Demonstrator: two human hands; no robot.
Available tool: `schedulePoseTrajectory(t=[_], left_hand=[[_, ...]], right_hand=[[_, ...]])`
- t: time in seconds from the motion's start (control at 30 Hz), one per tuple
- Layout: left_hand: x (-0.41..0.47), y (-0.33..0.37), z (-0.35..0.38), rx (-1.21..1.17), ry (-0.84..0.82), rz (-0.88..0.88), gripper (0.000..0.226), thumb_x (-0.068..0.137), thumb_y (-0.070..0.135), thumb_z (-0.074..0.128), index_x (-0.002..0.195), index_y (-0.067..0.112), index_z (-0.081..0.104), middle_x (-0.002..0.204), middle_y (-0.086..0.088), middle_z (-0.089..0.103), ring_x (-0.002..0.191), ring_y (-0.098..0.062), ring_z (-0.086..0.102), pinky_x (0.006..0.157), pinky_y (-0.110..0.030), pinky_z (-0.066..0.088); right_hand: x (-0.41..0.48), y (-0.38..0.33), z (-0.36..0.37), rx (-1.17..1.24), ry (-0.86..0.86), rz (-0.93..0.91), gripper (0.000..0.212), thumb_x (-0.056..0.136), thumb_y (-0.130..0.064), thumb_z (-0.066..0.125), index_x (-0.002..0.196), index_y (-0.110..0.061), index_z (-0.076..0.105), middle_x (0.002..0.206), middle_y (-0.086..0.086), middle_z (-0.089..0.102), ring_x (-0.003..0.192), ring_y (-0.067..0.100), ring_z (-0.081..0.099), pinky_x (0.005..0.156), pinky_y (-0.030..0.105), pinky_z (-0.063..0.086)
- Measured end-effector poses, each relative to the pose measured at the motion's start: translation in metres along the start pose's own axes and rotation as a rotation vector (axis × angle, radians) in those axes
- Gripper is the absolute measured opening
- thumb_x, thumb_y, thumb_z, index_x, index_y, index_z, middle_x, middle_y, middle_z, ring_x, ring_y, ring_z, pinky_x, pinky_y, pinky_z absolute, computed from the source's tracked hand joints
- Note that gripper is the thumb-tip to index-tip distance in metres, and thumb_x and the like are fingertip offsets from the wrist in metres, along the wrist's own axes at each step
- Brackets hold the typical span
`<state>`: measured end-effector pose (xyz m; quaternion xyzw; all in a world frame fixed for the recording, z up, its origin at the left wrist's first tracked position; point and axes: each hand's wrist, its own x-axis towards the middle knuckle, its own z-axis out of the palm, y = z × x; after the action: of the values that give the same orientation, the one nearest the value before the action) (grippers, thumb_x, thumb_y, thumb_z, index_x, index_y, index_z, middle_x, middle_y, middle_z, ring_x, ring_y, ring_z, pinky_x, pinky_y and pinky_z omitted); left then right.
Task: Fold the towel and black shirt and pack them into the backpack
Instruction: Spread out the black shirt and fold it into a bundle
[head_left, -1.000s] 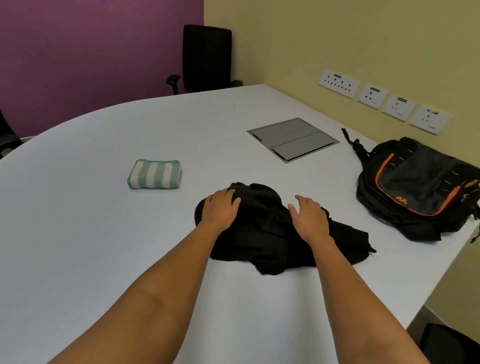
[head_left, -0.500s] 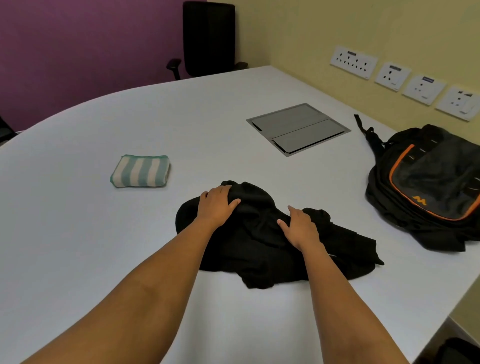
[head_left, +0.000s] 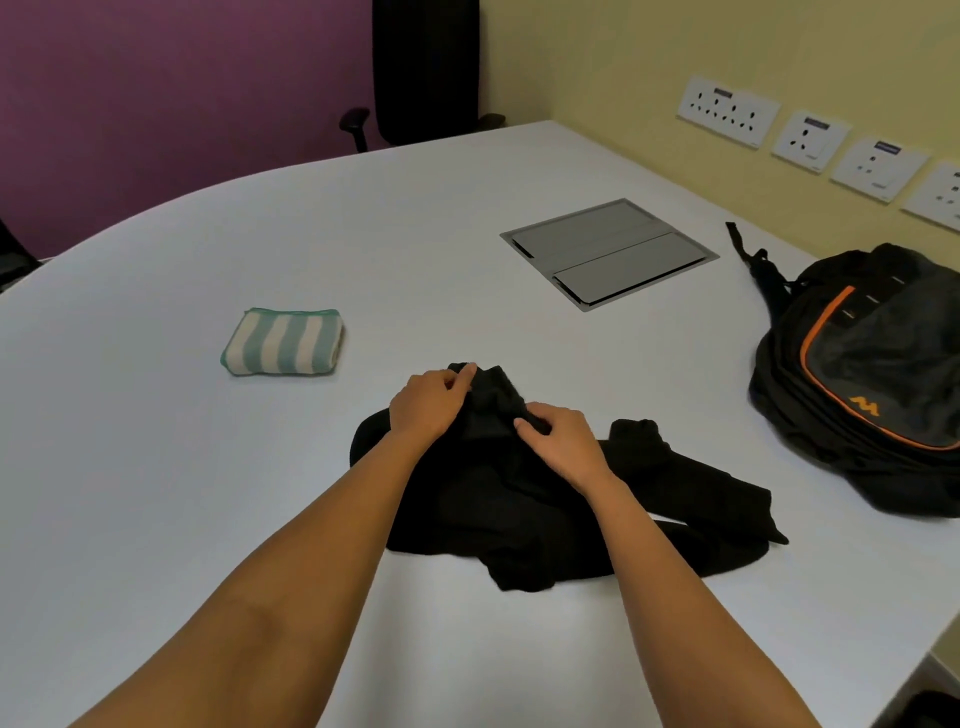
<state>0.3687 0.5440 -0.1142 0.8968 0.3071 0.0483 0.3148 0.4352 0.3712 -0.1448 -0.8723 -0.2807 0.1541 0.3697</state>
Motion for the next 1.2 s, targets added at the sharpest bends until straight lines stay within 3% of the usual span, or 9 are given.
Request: schedulePoseTrajectory(t=[0.2,0.3,0.43,0.57,0.73,0.8,0.9,1.07,1.2], left_hand=[[-0.001,0.036,-0.009,0.022,-0.127,0.004,0.057,0.084,0.06,0.054,0.126,0.023,0.057,0.126,0.0,0.059,0.115,-0.022,0.055,0.092,-0.035,0.045],[-0.009,0.036,-0.006,0.231,-0.204,0.069,0.046,0.084,0.036,0.066,0.127,0.022,0.056,0.124,-0.002,0.058,0.114,-0.023,0.056,0.086,-0.032,0.043],[-0.023,0.027,-0.001,0.33,-0.133,0.097,0.029,0.088,0.002,0.048,0.106,0.016,0.066,0.107,-0.006,0.064,0.096,-0.023,0.059,0.074,-0.029,0.044],[-0.029,0.022,-0.004,0.029,-0.016,-0.025,0.033,0.088,-0.001,0.045,0.107,0.011,0.07,0.112,-0.009,0.065,0.101,-0.027,0.062,0.079,-0.031,0.049],[-0.003,0.024,-0.039,-0.62,0.17,-0.415,0.021,0.088,0.009,0.055,0.102,-0.001,0.068,0.111,-0.018,0.065,0.098,-0.033,0.063,0.088,-0.034,0.053],[0.009,0.022,-0.055,-0.783,0.221,-0.48,0.009,0.087,0.007,0.057,0.086,0.002,0.064,0.102,-0.017,0.065,0.086,-0.03,0.063,0.084,-0.043,0.056],[0.006,0.027,-0.075,-0.745,0.33,-0.412,0.031,0.091,0.004,0.048,0.062,0.015,0.051,0.07,0.0,0.05,0.075,-0.023,0.053,0.081,-0.035,0.055],[-0.007,0.022,-0.08,-0.505,0.405,-0.358,0.029,0.095,0.008,0.04,0.103,0.004,0.067,0.108,-0.008,0.064,0.102,-0.027,0.059,0.075,-0.028,0.04],[-0.025,-0.006,-0.084,-0.302,0.4,-0.462,0.032,0.098,0.016,0.038,0.117,0.004,0.061,0.122,-0.013,0.06,0.111,-0.032,0.056,0.088,-0.037,0.042]], right_hand=[[-0.031,-0.043,0.021,-0.363,-0.113,-0.411,0.024,0.093,-0.032,0.048,0.111,-0.023,0.062,0.094,-0.001,0.069,0.084,0.02,0.064,0.068,0.035,0.05],[-0.044,-0.051,0.033,-0.426,-0.177,-0.517,0.026,0.093,-0.034,0.046,0.11,-0.023,0.063,0.091,0.0,0.07,0.076,0.021,0.065,0.062,0.038,0.051],[-0.058,-0.059,0.036,-0.403,-0.293,-0.492,0.028,0.093,-0.039,0.049,0.11,-0.024,0.065,0.078,-0.003,0.069,0.068,0.015,0.062,0.064,0.033,0.05],[-0.061,-0.055,0.022,-0.465,-0.384,-0.372,0.041,0.09,-0.051,0.052,0.123,-0.029,0.057,0.089,-0.005,0.07,0.083,0.014,0.064,0.069,0.027,0.046],[-0.053,-0.033,-0.01,-0.681,-0.328,-0.247,0.046,0.087,-0.057,0.051,0.119,-0.024,0.056,0.095,0.005,0.067,0.091,0.024,0.062,0.069,0.031,0.039],[-0.051,-0.037,-0.024,-0.668,-0.288,-0.184,0.04,0.089,-0.051,0.051,0.111,-0.019,0.057,0.094,0.007,0.066,0.091,0.025,0.061,0.067,0.031,0.038],[-0.056,-0.076,-0.035,-0.614,-0.408,-0.146,0.024,0.089,-0.037,0.053,0.102,-0.016,0.057,0.1,0.007,0.065,0.092,0.025,0.06,0.071,0.031,0.041],[-0.099,-0.171,0.0,-0.598,-0.692,-0.355,0.036,0.089,-0.034,0.057,0.109,-0.004,0.055,0.111,0.016,0.062,0.097,0.031,0.058,0.082,0.035,0.049],[-0.134,-0.186,0.043,-0.566,-1.024,-0.352,0.057,0.092,-0.044,0.054,0.129,-0.001,0.044,0.119,0.013,0.056,0.093,0.024,0.058,0.085,0.036,0.052]])
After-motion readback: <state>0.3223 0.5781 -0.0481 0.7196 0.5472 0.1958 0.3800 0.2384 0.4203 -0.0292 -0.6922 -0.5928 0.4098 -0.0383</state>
